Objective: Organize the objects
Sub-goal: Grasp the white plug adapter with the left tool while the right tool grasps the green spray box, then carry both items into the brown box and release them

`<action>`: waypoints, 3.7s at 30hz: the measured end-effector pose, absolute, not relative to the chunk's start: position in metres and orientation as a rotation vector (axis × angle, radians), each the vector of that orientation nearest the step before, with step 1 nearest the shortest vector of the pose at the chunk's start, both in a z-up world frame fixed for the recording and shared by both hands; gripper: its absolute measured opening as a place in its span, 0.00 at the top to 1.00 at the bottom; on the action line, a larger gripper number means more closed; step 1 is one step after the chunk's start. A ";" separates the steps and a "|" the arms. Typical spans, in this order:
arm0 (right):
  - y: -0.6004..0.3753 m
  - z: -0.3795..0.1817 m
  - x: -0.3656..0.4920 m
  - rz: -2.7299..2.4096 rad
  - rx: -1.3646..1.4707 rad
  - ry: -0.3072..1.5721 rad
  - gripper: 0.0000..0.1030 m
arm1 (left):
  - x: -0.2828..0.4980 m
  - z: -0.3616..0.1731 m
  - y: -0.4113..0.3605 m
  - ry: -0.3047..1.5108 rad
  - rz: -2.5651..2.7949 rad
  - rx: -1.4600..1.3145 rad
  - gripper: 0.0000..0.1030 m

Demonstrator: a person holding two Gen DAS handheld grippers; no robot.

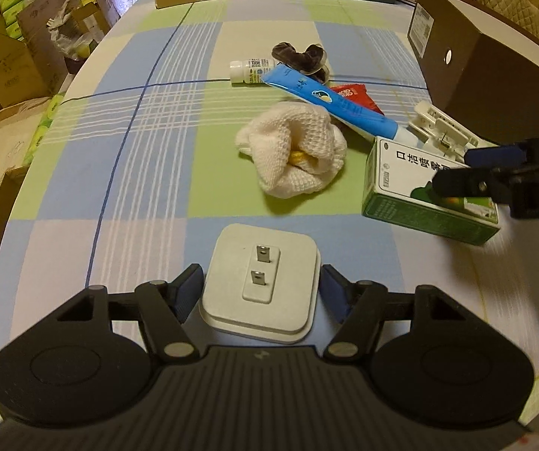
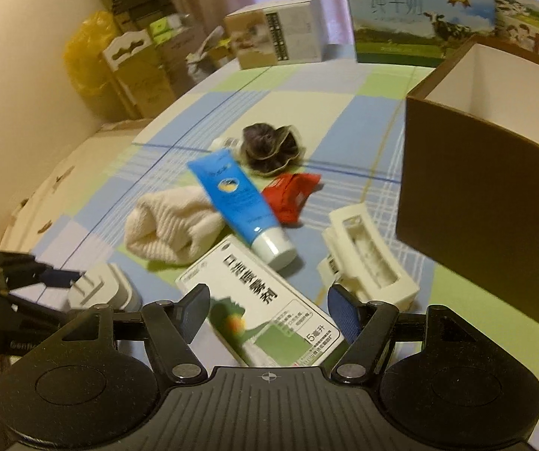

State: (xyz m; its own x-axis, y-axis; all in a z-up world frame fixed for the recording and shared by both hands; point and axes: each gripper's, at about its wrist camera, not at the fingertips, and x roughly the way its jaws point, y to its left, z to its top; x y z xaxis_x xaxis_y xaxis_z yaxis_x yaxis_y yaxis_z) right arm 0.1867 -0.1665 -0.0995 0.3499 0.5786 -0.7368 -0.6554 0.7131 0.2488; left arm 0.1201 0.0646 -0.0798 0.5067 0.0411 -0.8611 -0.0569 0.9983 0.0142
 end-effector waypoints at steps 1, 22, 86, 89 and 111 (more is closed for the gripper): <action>-0.166 -0.099 0.183 0.808 -0.104 0.919 0.35 | 0.119 -0.080 0.064 1.036 0.058 -0.014 0.37; -0.113 -0.116 0.147 0.804 -0.427 0.894 0.49 | 0.122 -0.085 0.067 1.026 0.053 -0.039 0.39; -0.411 -0.025 0.337 0.110 -0.046 0.907 0.49 | 0.348 0.005 -0.198 0.889 -0.302 0.302 0.40; -0.411 -0.029 0.344 0.104 -0.050 0.911 0.49 | 0.351 0.000 -0.201 0.895 -0.296 0.313 0.40; -0.416 -0.024 0.327 0.147 -0.023 0.853 0.47 | 0.367 -0.018 -0.204 0.904 -0.275 0.332 0.38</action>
State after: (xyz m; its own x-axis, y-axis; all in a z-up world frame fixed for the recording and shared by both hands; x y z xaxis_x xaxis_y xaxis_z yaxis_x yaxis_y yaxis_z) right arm 0.3273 -0.4156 -0.0237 0.6482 0.1202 -0.7520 -0.1389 0.9896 0.0385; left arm 0.3668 -0.2042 -0.0183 0.5894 -0.0930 -0.8025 0.3688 0.9147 0.1649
